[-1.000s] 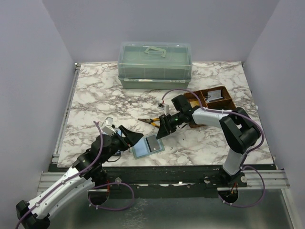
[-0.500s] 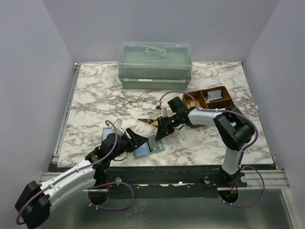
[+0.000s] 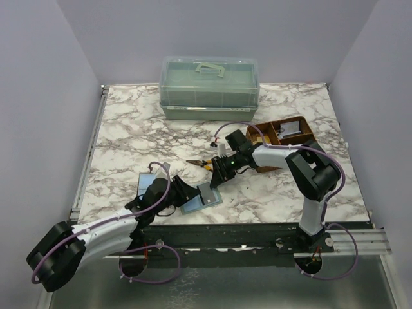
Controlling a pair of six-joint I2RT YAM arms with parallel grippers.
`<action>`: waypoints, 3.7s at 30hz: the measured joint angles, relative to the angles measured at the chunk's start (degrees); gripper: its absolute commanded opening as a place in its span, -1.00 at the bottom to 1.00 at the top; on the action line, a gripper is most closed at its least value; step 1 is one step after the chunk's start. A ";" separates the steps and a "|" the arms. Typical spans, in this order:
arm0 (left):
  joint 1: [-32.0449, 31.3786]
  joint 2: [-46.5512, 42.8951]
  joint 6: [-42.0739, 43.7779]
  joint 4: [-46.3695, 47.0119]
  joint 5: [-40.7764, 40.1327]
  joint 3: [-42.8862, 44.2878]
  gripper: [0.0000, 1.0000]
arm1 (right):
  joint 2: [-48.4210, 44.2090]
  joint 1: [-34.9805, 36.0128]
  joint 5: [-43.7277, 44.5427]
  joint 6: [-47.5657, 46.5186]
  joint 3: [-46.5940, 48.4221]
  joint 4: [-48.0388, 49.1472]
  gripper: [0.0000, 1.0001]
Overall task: Take the credit cards out of the card holder
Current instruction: Pick up the card holder from the center of the board.
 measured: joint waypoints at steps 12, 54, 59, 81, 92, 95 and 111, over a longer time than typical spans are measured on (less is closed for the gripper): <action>0.00 7.65 -0.50 6.14 0.02 -2.36 -0.33 | 0.37 0.26 -0.24 -0.70 0.57 -0.98 -0.52; 0.17 19.63 -0.52 18.01 0.55 -2.03 -0.73 | 0.70 1.25 1.44 -2.60 2.99 -4.68 -0.20; 0.17 21.31 -0.55 19.85 0.79 -1.92 -0.76 | 0.70 1.79 2.91 -3.13 3.78 -5.90 -0.19; 0.48 24.68 -0.61 23.80 2.21 -1.77 -0.78 | 0.81 2.51 -10.23 -2.12 3.23 -4.33 -0.30; 0.48 22.40 -1.14 23.76 2.47 -3.15 -0.40 | 1.36 2.45 -4.92 -1.44 3.23 -5.01 -1.00; 0.48 17.70 -1.60 22.60 3.02 -4.94 -0.11 | 1.36 2.34 -4.85 -1.44 3.23 -5.01 -1.00; 0.48 -16.33 -4.87 13.42 3.61 -6.40 0.38 | -2.14 -2.56 -20.35 2.60 1.01 0.94 -1.00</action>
